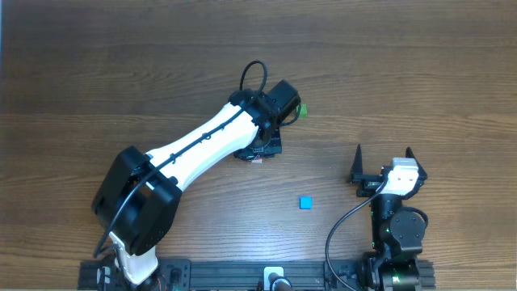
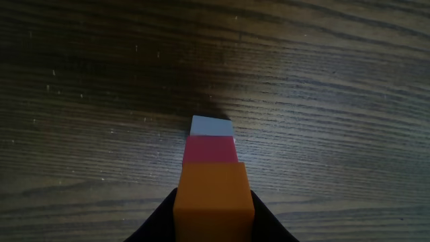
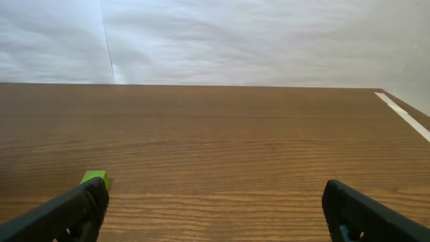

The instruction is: Stack Cubes

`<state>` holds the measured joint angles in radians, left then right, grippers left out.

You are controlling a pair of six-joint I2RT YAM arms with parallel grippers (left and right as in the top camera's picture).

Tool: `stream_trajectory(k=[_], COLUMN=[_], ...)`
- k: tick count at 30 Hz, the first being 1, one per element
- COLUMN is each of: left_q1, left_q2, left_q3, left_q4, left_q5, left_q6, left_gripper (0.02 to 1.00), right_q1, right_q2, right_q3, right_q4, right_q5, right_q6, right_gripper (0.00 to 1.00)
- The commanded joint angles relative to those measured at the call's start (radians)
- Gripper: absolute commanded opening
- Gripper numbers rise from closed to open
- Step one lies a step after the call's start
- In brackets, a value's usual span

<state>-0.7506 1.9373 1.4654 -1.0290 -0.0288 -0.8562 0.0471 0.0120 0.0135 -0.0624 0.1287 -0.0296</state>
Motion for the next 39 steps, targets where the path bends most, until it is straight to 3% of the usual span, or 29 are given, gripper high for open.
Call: stream_trajectory(k=[1,39], left_q1=[0.001,0.002], left_q2=[-0.023,0.01], left_q3=[0.015,0.014], left_q4=[0.0,0.0], left_q5=[0.006,0.014], left_q6=[0.011,0.011], left_gripper=[0.042,0.042], right_q1=[-0.006,-0.006], right_q2=[-0.006,-0.006], right_q3=[-0.008,-0.008], right_q4=[0.0,0.0], right_q5=[-0.008,-0.008], right_q6=[-0.002,-0.002], right_gripper=[0.993,0.993])
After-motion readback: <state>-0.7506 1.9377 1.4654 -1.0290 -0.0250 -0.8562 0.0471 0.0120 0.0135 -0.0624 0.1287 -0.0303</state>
